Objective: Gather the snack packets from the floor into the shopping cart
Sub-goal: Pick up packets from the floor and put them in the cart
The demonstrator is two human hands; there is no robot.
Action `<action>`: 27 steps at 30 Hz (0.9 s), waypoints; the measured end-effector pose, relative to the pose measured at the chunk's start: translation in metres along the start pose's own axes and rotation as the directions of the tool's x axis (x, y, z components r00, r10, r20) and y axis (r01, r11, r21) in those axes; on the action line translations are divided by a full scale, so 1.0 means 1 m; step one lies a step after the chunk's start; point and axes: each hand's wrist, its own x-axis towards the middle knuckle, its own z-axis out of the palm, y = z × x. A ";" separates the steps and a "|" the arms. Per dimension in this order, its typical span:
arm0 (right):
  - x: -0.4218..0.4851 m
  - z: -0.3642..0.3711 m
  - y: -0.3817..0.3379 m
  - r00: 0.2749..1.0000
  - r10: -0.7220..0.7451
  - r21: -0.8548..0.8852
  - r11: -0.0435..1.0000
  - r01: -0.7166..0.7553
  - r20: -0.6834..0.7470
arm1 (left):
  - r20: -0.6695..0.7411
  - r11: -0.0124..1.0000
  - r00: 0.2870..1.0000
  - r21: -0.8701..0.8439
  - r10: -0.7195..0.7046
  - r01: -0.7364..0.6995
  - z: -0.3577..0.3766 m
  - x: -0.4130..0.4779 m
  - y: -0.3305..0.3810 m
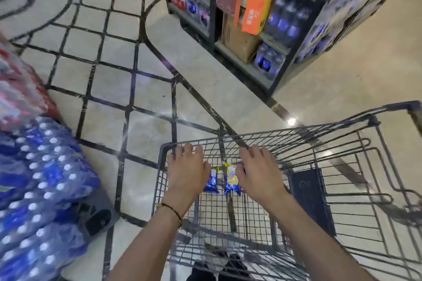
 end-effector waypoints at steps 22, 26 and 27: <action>-0.046 -0.218 -0.102 0.869 -0.427 -0.154 0.903 0.400 -0.250 | -0.524 0.975 0.822 -0.102 -0.222 0.198 -0.194 -0.165 -0.051; -0.067 -0.213 -0.124 0.778 -0.579 -0.135 0.815 0.564 -0.243 | -0.514 0.912 0.754 -0.257 -0.408 0.318 -0.186 -0.221 -0.057; -0.073 -0.211 -0.132 0.754 -0.615 -0.127 0.787 0.603 -0.230 | -0.512 0.888 0.726 -0.297 -0.459 0.352 -0.183 -0.237 -0.060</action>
